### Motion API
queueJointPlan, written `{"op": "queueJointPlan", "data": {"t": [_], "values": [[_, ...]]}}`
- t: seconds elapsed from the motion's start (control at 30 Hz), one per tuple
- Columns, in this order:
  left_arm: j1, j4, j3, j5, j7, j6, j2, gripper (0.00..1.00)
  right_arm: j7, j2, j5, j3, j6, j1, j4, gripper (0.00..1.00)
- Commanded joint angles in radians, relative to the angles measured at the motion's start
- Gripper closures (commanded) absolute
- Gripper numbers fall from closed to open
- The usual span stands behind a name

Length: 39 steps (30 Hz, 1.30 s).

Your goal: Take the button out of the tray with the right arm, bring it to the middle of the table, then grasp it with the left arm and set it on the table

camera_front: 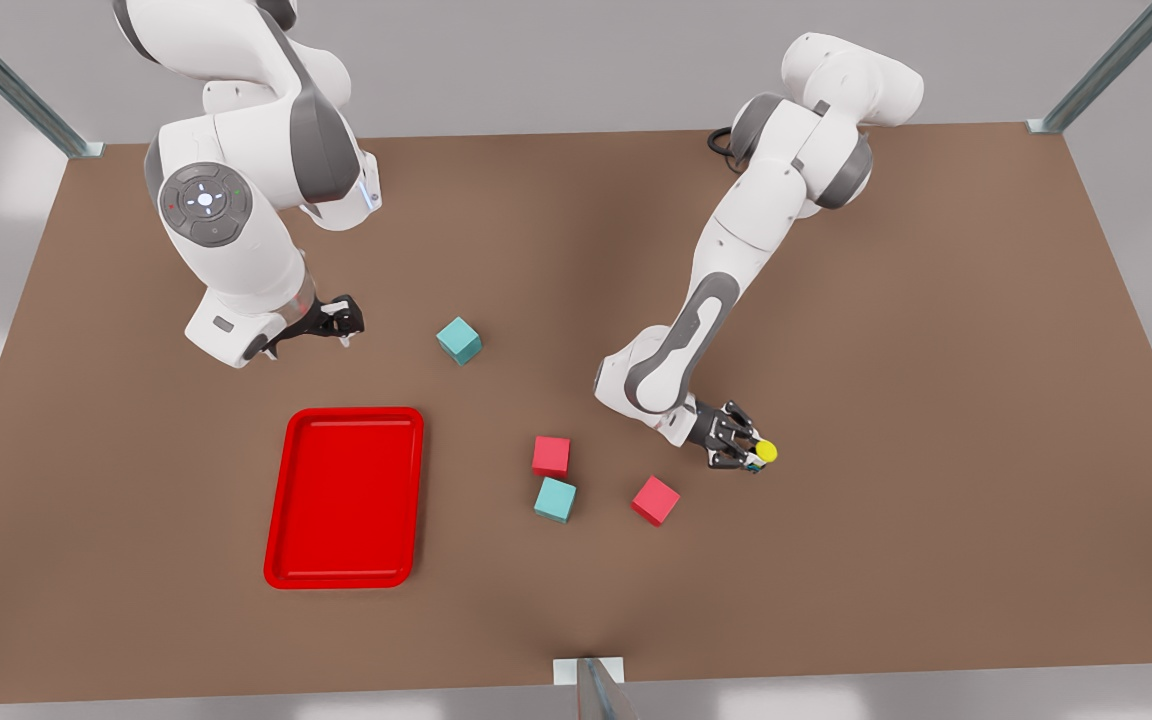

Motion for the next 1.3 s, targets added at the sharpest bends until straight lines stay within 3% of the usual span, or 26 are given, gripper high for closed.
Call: {"op": "queueJointPlan", "data": {"t": [0.0, 0.27, 0.3, 0.33, 0.87, 1.0, 1.03, 1.1, 1.13, 1.17, 1.23, 1.27], "values": [[0.0, -0.001, 0.0, 0.008, 0.074, -0.018, -0.001, 0.53, -0.001, -0.001, 0.0, 0.0, 0.0, 0.0, 0.0, 0.0], [0.0, -0.001, 0.0, 0.021, 0.117, -0.033, 0.021, 0.51, -0.001, -0.001, 0.0, 0.0, 0.0, 0.0, 0.0, 0.0], [0.0, -0.001, 0.0, 0.021, 0.117, -0.033, 0.021, 0.19, -0.001, -0.001, 0.0, 0.0, 0.0, 0.002, 0.0, 0.0], [0.0, -0.001, 0.0, 0.02, 0.116, -0.035, 0.022, 0.0, -0.001, -0.001, 0.002, 0.0, 0.0, 0.002, 0.0, 0.0], [-0.004, 0.005, 0.002, 0.031, 0.117, -0.064, 0.021, 0.0, -0.002, -0.001, 0.002, 0.0, -0.003, -0.011, 0.002, 0.0], [-0.006, 0.01, 0.014, 0.054, 0.142, -0.093, -0.033, 0.0, -0.002, 0.0, 0.0, -0.002, 0.003, -0.015, 0.005, 0.0], [-0.003, 0.008, 0.016, 0.052, 0.232, -0.096, -0.065, 0.0, -0.002, -0.001, 0.0, -0.002, 0.001, -0.031, 0.008, 0.0], [-0.001, 0.01, 0.016, 0.044, 0.895, -0.208, -0.172, 0.0, -0.002, -0.001, 0.0, -0.002, 0.003, -0.029, 0.01, 0.0], [-0.001, 0.053, 0.011, -0.064, 1.363, -0.271, -0.255, 0.0, -0.004, -0.001, 0.0, -0.002, 0.003, -0.038, 0.016, 0.0], [0.005, 0.318, 0.032, -0.467, 1.772, -0.296, -0.28, 0.0, -0.004, 0.0, 0.002, 0.0, 0.003, -0.037, 0.016, 0.0], [0.104, 0.387, 0.08, -1.121, 2.191, -0.349, -0.344, 0.0, -0.007, 0.0, 0.008, 0.0, 0.001, -0.041, 0.016, 0.0], [0.175, 0.392, 0.077, -1.172, 2.511, -0.356, -0.407, 0.0, -0.007, 0.0, 0.003, 0.0, 0.001, -0.038, 0.016, 0.0]]}}
